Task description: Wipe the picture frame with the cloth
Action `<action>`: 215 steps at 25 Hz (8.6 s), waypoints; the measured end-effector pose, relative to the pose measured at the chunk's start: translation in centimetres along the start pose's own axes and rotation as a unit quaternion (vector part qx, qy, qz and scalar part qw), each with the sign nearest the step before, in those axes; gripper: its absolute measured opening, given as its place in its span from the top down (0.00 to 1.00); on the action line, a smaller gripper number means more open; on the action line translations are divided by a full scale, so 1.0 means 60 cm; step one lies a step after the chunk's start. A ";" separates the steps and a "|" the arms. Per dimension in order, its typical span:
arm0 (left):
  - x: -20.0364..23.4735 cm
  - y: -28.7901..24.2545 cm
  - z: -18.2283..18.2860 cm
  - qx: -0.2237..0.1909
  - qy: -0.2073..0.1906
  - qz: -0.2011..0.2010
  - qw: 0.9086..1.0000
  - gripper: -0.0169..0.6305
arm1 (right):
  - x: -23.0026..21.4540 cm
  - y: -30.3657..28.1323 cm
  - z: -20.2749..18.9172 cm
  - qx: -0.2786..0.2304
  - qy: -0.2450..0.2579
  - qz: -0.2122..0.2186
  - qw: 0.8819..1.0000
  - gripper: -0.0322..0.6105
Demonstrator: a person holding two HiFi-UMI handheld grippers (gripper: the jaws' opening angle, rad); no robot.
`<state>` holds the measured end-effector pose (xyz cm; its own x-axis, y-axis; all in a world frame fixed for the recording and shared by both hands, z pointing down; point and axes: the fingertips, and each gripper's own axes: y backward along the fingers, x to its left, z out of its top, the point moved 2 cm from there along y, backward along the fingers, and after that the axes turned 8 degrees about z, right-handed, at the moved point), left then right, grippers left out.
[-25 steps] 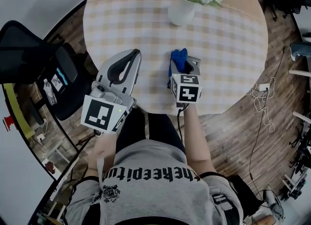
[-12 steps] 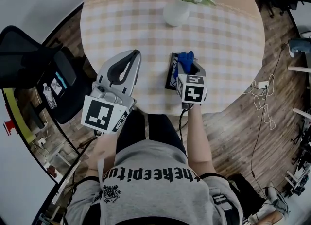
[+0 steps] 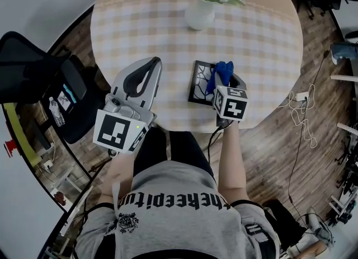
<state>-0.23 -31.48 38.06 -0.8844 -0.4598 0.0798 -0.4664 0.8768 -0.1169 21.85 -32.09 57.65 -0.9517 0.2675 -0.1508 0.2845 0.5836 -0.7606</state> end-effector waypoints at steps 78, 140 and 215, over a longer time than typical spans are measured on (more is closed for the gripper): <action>-0.017 0.080 0.004 -0.008 -0.007 -0.041 0.999 0.95 | 0.127 0.037 -0.100 0.007 0.018 0.031 0.999 0.72; -0.081 0.258 0.097 -0.091 -0.048 -0.177 0.979 0.95 | 0.220 0.393 -0.046 -0.297 -0.015 -0.092 0.950 0.72; -0.277 0.614 0.115 -0.161 -0.072 -0.078 0.981 0.95 | 0.349 0.724 -0.234 -0.415 0.076 0.005 0.907 0.72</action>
<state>-2.85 7.48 25.59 -0.8066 -0.5866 -0.0725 -0.5876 0.7826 0.2054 15.91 9.61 30.29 -0.9399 0.3410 -0.0182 0.3413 0.9399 -0.0133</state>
